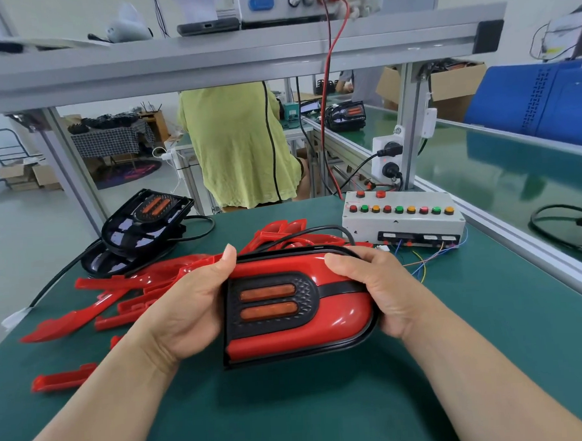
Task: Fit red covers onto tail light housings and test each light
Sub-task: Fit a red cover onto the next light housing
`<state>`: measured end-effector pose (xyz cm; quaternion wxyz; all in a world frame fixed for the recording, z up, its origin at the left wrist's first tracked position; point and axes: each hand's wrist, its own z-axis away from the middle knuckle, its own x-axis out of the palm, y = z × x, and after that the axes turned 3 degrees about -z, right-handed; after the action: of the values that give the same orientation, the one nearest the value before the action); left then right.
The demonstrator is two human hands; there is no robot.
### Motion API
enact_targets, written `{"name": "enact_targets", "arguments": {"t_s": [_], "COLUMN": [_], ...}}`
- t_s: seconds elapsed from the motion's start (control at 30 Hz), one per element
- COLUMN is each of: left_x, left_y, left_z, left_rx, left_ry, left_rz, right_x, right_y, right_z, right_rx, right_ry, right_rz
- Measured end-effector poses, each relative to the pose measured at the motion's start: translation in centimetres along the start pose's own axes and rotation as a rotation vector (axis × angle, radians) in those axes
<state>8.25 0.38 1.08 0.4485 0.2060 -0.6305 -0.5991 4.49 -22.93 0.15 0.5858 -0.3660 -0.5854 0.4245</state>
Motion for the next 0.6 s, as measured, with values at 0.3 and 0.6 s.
{"name": "enact_targets", "arguments": {"t_s": [0.3,0.6], "left_x": [-0.1,0.41], "left_y": [-0.39,-0.65], "left_z": [-0.3,-0.38], "left_rx": [0.092,0.108], "left_ry": [-0.035,0.05], "left_rz": [-0.131,-0.082], "right_x": [-0.07,0.01], "right_y": [-0.03,0.07], "right_z": [0.02,0.11], "right_rx": [0.006,-0.011], "right_ry": [0.009,0.025], "right_rz": [0.015,0.023]}}
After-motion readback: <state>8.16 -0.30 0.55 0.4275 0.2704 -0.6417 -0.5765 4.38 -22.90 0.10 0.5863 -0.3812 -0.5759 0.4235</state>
